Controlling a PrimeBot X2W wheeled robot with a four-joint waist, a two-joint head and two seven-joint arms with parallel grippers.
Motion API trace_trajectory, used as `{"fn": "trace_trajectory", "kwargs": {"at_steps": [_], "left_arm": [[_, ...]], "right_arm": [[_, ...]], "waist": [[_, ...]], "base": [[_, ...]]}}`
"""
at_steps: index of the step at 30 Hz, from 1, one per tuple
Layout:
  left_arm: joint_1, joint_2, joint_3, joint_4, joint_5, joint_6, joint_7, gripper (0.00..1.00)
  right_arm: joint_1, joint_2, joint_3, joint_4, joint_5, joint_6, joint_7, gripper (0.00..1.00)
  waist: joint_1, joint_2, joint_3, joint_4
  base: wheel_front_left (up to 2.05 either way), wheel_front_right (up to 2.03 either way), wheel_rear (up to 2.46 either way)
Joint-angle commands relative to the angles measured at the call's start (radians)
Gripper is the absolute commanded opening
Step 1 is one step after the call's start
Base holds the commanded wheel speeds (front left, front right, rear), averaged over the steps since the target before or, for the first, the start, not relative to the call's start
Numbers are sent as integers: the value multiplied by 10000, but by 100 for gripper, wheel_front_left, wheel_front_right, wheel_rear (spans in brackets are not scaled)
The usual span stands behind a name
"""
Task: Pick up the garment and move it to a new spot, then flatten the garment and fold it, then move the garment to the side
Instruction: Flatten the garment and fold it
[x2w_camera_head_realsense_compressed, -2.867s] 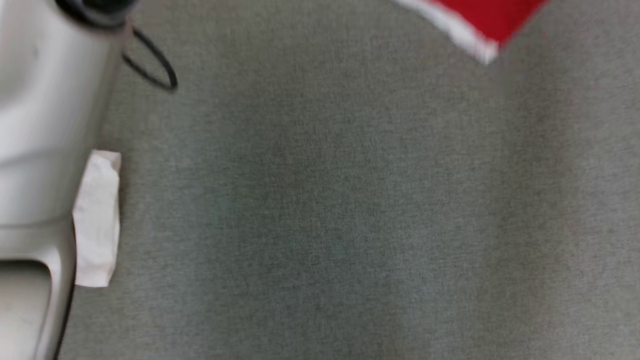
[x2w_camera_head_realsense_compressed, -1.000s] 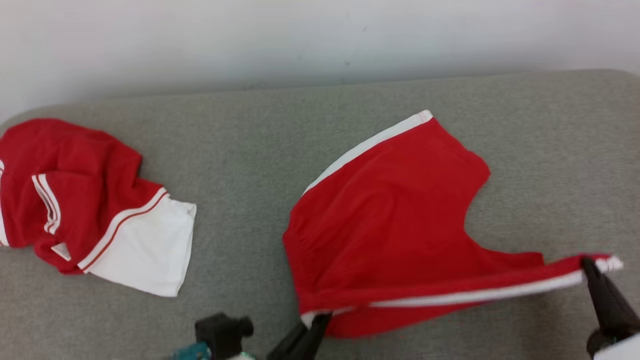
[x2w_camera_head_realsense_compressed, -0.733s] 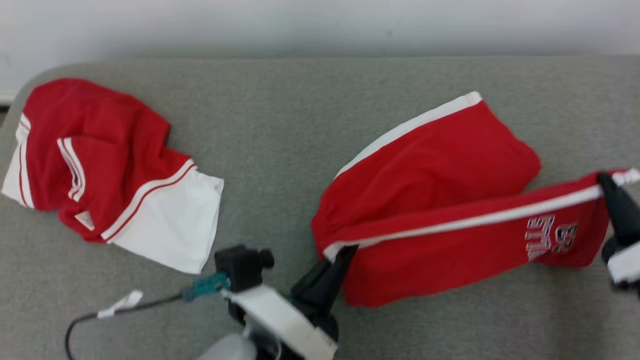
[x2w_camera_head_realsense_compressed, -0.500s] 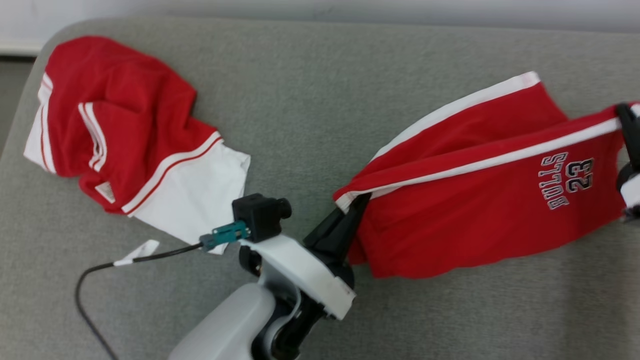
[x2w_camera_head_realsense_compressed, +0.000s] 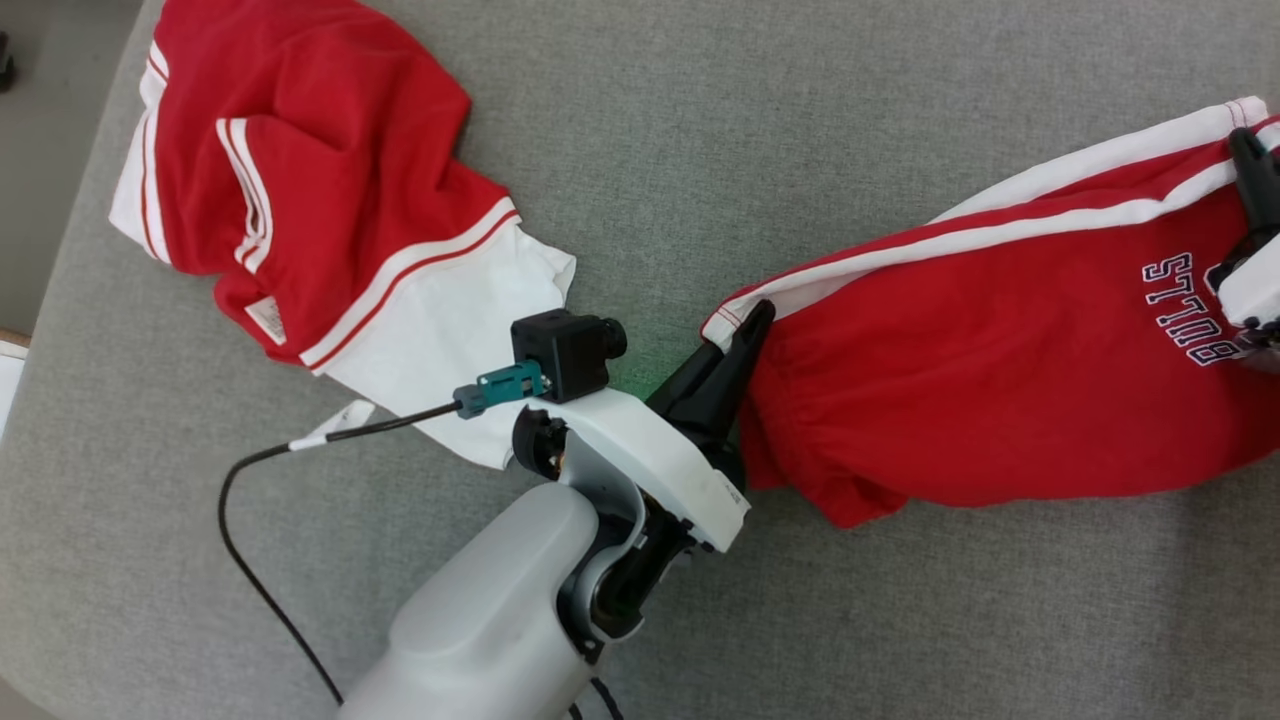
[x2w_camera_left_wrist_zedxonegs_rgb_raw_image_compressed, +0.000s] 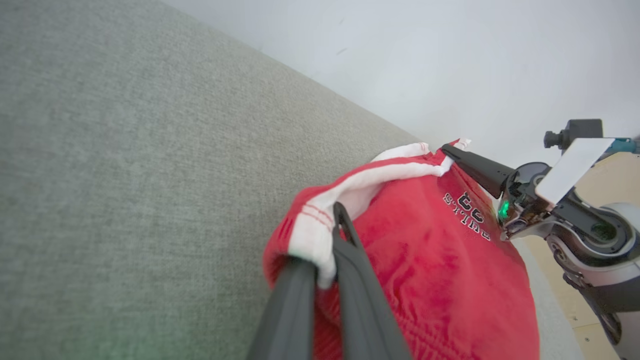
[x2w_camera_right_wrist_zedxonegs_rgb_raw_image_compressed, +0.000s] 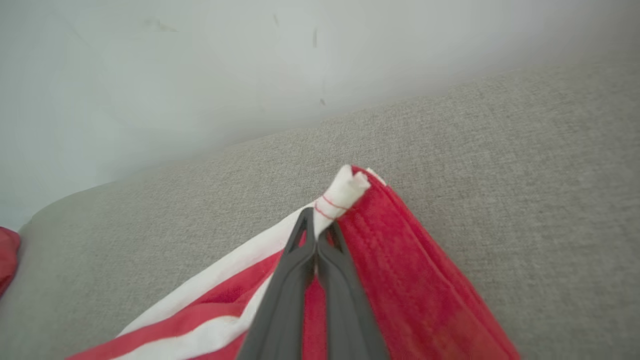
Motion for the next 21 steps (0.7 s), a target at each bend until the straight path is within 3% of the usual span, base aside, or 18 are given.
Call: {"fn": "trace_trajectory", "kwargs": {"at_steps": [1,2,8,16,21], "left_arm": [[-67,2,-48,163,-117,-68,29,67],[-83,-11,-78,257,-109,-93,12,100],[123,262,-115,541,188,248,-150,100],[606,1111,-400,-621,1086,1174,-288,100],[781,1498,-495,-1778,2118,1912,-782,100]], "right_arm": [[-104,-72,97,43,-82,-17,-35,100],[-67,-96,200,27,-107,-17,-123,100],[307,-659,820,-424,457,-17,-384,100],[1153,-2797,1895,-1498,654,-17,416,100],[1495,-3497,1927,-1203,850,-17,726,100]], "waist": [[-3,0,-24,-34],[-3,0,-53,-64],[-3,0,-450,-272],[-3,0,-563,-265],[-3,0,-235,11]], "base": [[0,0,0],[0,0,0],[0,0,0],[0,0,0],[0,0,0]]}}
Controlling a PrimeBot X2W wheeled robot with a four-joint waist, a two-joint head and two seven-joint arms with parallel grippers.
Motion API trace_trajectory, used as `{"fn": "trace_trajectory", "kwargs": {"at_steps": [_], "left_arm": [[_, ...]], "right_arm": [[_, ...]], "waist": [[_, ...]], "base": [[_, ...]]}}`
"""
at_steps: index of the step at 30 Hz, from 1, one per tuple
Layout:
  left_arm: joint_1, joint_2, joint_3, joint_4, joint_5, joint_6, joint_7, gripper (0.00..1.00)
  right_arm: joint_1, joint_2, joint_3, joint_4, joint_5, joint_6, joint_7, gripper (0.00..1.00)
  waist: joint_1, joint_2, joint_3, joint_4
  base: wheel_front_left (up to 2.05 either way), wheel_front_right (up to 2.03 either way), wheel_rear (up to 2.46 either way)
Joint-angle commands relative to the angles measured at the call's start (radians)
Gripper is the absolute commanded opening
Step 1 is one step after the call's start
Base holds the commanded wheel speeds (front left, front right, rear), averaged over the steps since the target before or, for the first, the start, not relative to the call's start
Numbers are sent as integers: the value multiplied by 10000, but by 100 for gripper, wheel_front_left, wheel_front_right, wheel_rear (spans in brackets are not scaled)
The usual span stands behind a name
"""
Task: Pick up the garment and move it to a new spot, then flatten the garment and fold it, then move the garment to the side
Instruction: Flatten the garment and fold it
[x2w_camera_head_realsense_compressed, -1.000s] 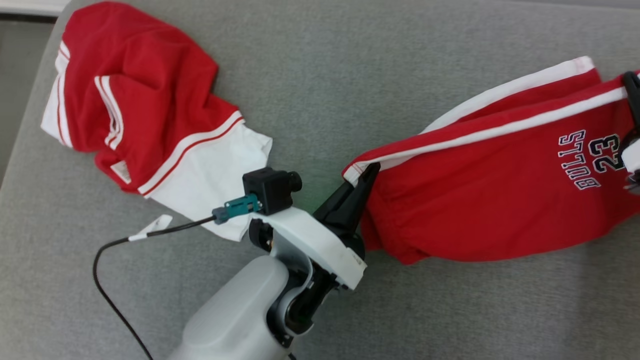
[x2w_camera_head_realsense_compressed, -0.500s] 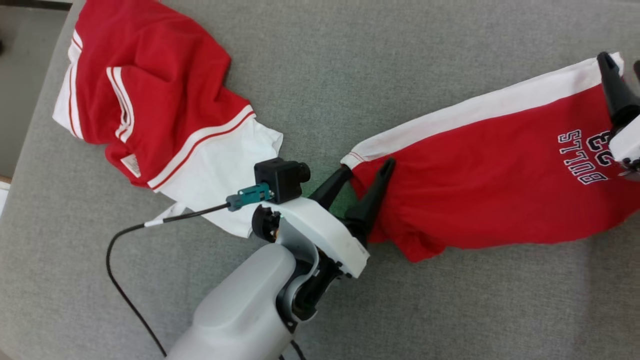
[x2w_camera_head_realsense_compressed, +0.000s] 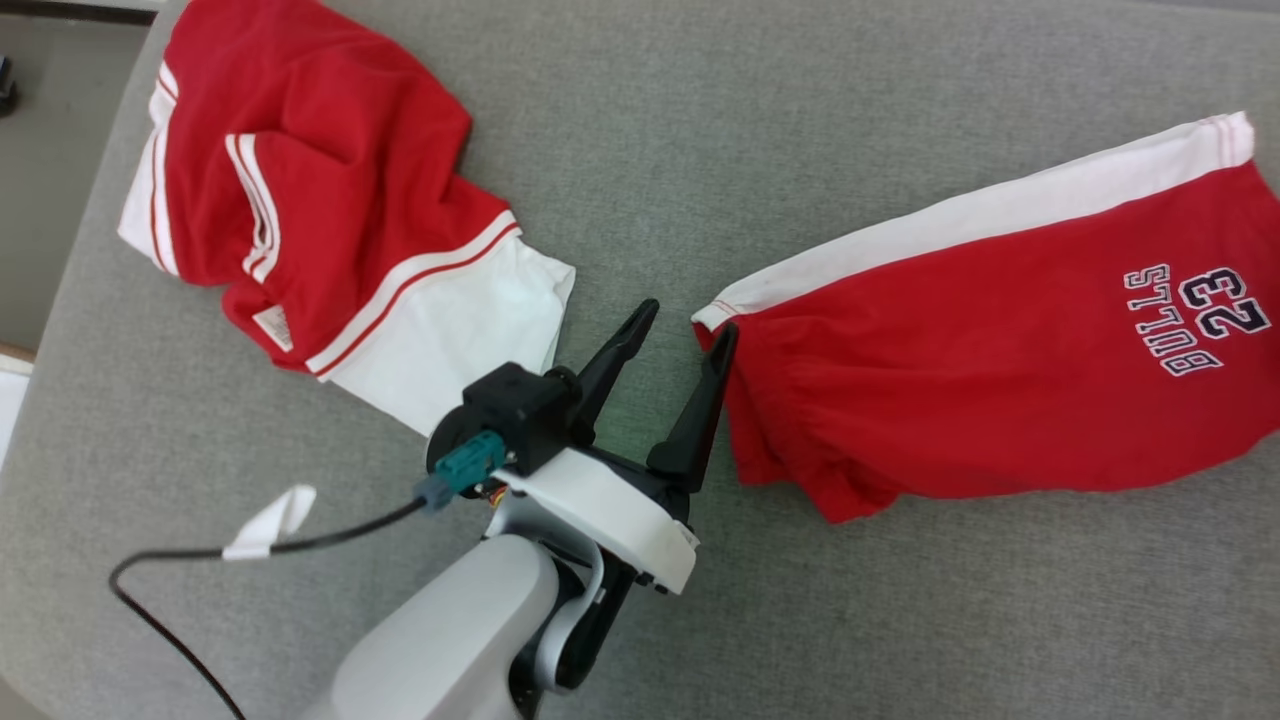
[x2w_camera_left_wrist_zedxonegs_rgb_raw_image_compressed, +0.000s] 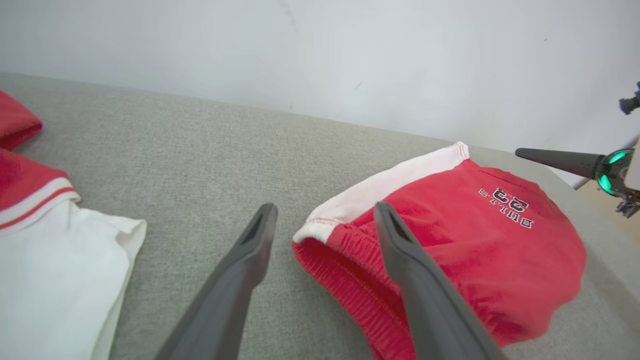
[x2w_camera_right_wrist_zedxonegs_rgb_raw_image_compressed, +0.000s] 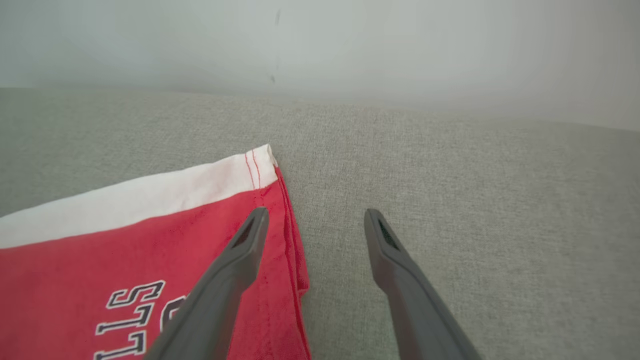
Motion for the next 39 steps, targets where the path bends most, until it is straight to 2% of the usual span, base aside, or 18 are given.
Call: {"fn": "trace_trajectory", "kwargs": {"at_steps": [1,5,8,12,21,22,23,24,30,39], "left_arm": [[159,83,48,-210,279,174,-157,100],[412,100,219,-779,886,567,-353,100],[660,42,397,-1043,1291,656,-425,100],[1047,-59,728,-1398,1710,491,-416,100],[1806,-610,1301,-1494,2713,-221,-416,100],[1849,-670,1359,-1460,2825,-306,-416,100],[1910,-746,1421,-1429,2893,-400,-416,100],[1969,-811,1485,-1378,2979,-481,-416,100],[2293,-1050,1946,-1120,3356,-887,-417,100],[3115,-809,2479,-959,4014,-1377,-416,100]], "right_arm": [[133,-53,39,130,181,-17,98,100],[30,-252,166,411,472,-17,325,100],[48,-480,286,664,507,-17,542,100],[170,-496,528,876,1057,-15,1001,100],[538,-606,1730,642,1907,32,1882,100],[541,-642,1820,620,1931,32,1894,73],[538,-699,1905,599,1914,32,1872,31],[546,-739,1975,602,1968,34,1865,0],[419,-812,1871,764,2327,19,1535,0],[542,-753,1073,1164,2489,-11,418,0]], "waist": [[-1,0,178,182],[-1,0,416,412],[-1,0,490,568],[-1,0,498,721],[-1,0,458,978],[-1,0,448,1004],[-1,0,436,1027],[-1,0,418,1049],[-1,0,134,906],[-1,0,-741,-139]], "base": [[0,0,0],[0,0,0],[0,0,0],[0,0,0],[0,0,0],[0,0,0],[0,0,0],[0,0,0],[0,0,0],[0,0,0]]}}
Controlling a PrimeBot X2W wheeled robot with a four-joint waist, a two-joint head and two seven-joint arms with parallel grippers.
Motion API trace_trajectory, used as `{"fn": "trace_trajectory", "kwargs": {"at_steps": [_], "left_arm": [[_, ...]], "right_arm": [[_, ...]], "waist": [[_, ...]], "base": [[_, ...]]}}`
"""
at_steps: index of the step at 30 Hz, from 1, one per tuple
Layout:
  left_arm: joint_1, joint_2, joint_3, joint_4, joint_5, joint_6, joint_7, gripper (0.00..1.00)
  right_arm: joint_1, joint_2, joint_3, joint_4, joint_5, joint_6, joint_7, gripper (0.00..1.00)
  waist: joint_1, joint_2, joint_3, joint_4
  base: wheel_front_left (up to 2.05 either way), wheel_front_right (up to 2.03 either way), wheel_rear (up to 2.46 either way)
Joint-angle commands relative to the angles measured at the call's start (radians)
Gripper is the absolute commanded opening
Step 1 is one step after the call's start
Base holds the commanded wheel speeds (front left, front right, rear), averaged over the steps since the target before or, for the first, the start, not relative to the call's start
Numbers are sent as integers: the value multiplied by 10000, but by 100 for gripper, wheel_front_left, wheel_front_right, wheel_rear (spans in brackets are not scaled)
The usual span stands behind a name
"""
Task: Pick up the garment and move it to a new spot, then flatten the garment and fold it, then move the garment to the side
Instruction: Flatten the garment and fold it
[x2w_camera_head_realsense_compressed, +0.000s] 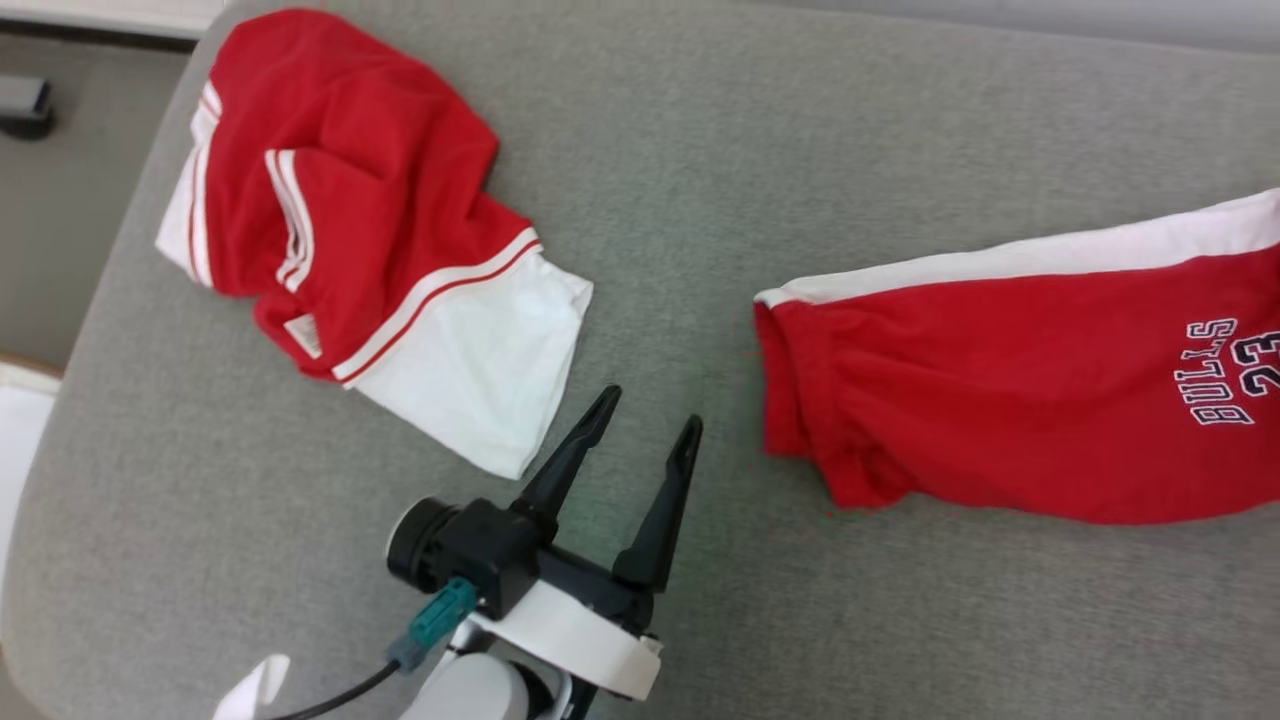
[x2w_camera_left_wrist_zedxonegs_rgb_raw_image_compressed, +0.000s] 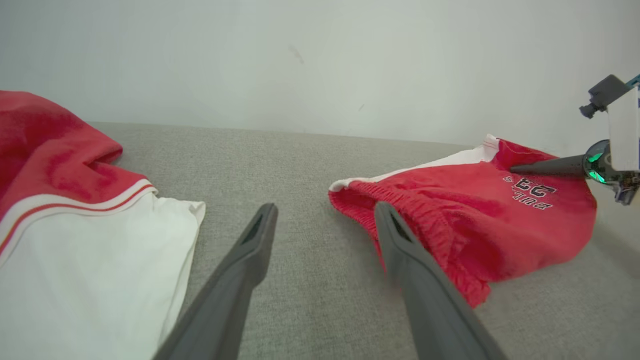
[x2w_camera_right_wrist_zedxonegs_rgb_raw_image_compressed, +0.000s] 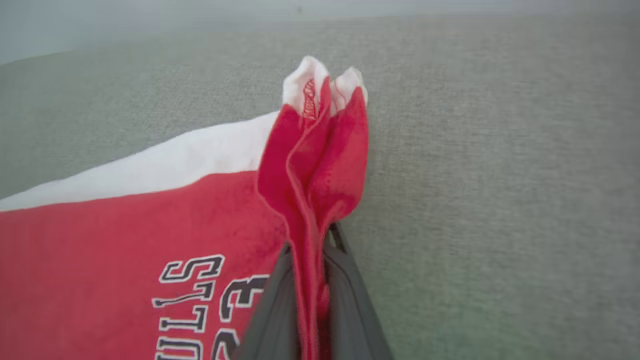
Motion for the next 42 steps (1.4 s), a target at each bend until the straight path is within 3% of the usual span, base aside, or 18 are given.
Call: {"fn": "trace_trajectory", "kwargs": {"at_steps": [1,7,15,19,30,37,42], "left_arm": [[294,114,124,13,137,-75,-5,100],[933,281,425,66,498,-377,-6,100],[1330,108,811,90,725,-618,-6,100],[1455,-53,875,259,827,-782,-6,100],[1666,-507,1143,604,958,-1035,-6,100],[1749,-663,1187,793,1010,-1180,-6,100],[1828,-719,1225,843,905,-1193,-6,100]], "right_arm": [[266,1,-196,155,35,-3,-225,0],[757,-173,-953,606,-1,-3,-837,0],[651,-259,-1898,1183,-558,-3,-1375,0],[344,-16,-1836,1082,-957,-1,-1200,0],[76,1841,-60,-383,-1350,-3,42,0],[-145,3260,491,-205,-2230,-1,-228,0],[-287,3781,213,275,-2779,-1,-723,0]], "waist": [[0,-1,-455,-492],[0,-1,-859,-944],[0,-1,-960,-969],[0,-1,-993,-887],[0,-1,-1255,-663],[0,-1,-1379,-521],[0,-1,-1378,-290]], "base": [[0,0,0],[0,0,0],[0,0,0],[0,0,0],[0,0,0],[0,0,0],[0,0,0]]}}
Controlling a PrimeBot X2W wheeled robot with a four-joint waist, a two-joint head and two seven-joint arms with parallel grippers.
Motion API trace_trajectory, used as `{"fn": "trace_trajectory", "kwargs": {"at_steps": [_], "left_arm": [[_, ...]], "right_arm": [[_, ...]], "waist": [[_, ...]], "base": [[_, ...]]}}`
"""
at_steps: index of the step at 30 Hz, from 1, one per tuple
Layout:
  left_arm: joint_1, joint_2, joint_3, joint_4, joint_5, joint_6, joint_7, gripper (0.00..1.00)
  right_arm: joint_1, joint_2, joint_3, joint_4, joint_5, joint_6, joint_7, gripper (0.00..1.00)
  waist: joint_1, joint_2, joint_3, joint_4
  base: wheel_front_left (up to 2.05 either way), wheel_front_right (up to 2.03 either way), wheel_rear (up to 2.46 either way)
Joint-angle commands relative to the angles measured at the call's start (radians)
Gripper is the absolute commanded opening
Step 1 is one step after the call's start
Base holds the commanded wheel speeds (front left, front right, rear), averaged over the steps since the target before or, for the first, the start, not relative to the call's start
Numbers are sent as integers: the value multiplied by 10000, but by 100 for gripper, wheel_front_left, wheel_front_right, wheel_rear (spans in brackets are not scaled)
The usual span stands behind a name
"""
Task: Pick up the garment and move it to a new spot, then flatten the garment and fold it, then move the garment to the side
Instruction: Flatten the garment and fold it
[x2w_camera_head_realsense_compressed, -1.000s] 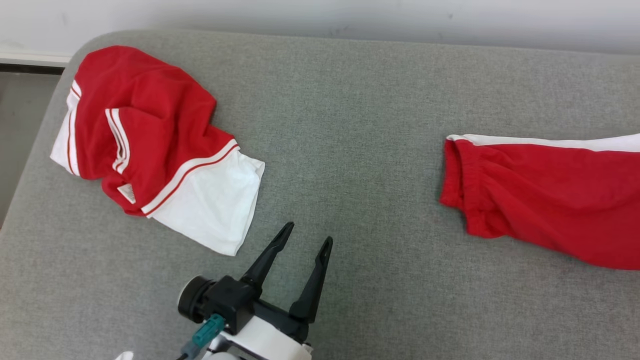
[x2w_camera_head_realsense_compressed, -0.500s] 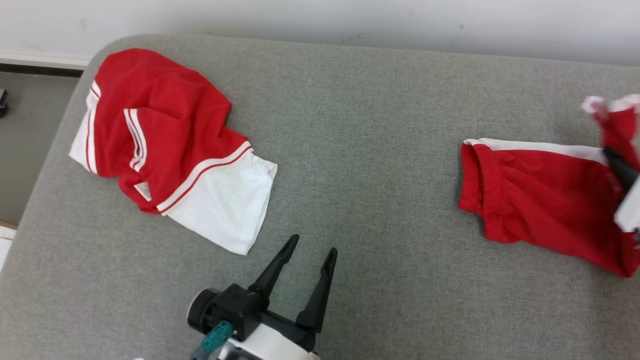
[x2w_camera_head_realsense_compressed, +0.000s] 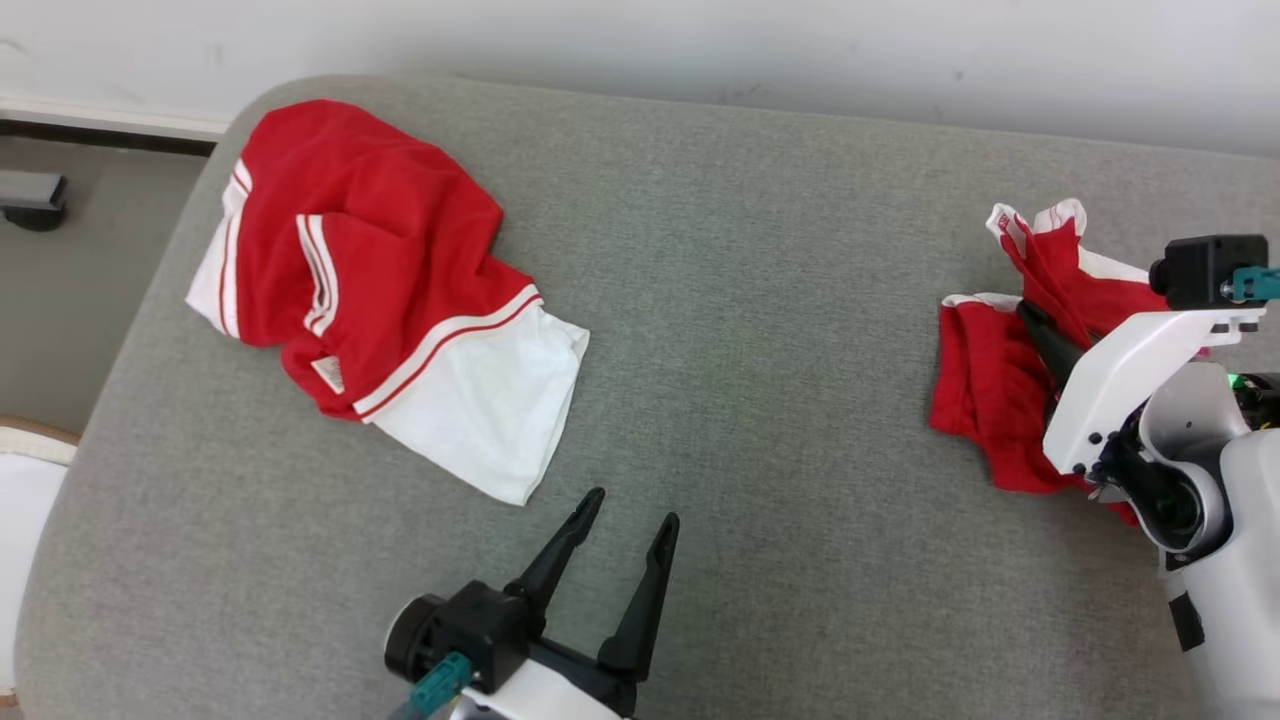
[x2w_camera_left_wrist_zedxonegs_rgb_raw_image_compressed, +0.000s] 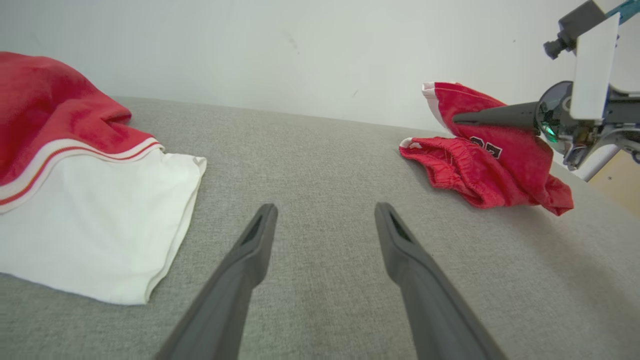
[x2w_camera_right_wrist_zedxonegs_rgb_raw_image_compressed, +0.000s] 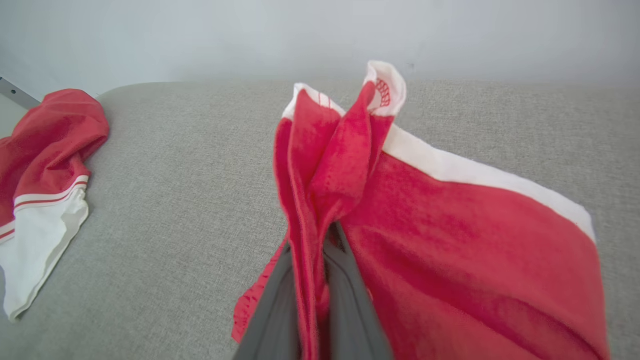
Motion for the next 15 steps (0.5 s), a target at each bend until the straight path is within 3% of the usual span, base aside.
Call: {"fn": "trace_trajectory", "kwargs": {"at_steps": [1,2,3,4,15], "left_arm": [[156,15,66,33,23,1,-6,100],[170,11,79,33,4,-4,-5,100],[180,5,97,36,-11,-5,-6,100],[194,2,115,47,-21,-2,-5,100],[490,-7,436,100,-24,26,-6,100]], "right_arm": [[-35,7,26,93,-212,0,-118,0],[-25,13,61,140,-283,0,-170,12],[6,44,105,182,-284,0,-192,45],[38,64,130,204,-268,0,-224,100],[1065,-132,1554,-703,266,0,-473,100]], "waist": [[0,0,5,75],[0,0,-1,106],[0,0,-5,131],[0,0,-12,147],[0,0,-526,-259]], "base": [[0,0,0],[0,0,0],[0,0,0],[0,0,0],[0,0,0]]}}
